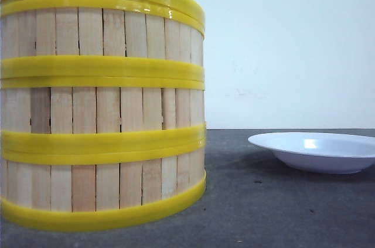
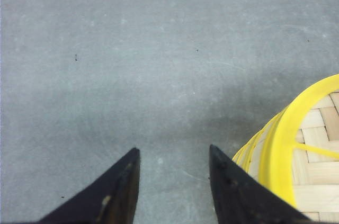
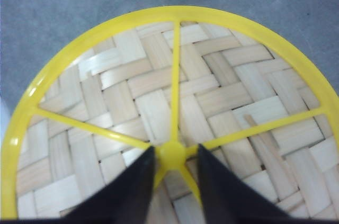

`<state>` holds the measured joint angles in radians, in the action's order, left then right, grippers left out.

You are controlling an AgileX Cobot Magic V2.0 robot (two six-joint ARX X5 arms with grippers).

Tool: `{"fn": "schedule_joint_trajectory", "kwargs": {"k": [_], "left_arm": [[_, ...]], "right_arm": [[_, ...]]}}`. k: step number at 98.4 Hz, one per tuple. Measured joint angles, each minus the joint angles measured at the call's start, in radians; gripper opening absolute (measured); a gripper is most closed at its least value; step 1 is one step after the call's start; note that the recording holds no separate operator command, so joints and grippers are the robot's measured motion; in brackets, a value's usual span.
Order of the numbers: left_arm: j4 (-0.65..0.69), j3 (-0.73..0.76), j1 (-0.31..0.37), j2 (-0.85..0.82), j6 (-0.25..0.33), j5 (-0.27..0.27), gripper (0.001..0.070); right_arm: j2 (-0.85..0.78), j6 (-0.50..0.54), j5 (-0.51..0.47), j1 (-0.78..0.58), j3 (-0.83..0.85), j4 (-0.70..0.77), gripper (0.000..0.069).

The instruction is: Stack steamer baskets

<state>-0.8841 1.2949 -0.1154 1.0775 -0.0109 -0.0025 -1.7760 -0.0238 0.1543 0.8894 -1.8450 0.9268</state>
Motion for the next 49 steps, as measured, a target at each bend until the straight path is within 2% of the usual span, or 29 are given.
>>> {"fn": "schedule_joint_trajectory", "kwargs": {"k": [8, 20, 34, 49], "left_arm": [[0.0, 0.0, 0.0, 0.0, 0.0, 0.0, 0.0235], [0.0, 0.0, 0.0, 0.0, 0.0, 0.0, 0.0235], [0.0, 0.0, 0.0, 0.0, 0.0, 0.0, 0.0235], [0.0, 0.0, 0.0, 0.0, 0.0, 0.0, 0.0235]], "right_arm": [[-0.003, 0.0, 0.003, 0.0, 0.0, -0.002, 0.0261], [-0.003, 0.0, 0.003, 0.0, 0.0, -0.003, 0.0317], [0.028, 0.0, 0.002, -0.006, 0.0, 0.005, 0.0336], [0.149, 0.0, -0.003, -0.037, 0.0, 0.035, 0.0337]]}}
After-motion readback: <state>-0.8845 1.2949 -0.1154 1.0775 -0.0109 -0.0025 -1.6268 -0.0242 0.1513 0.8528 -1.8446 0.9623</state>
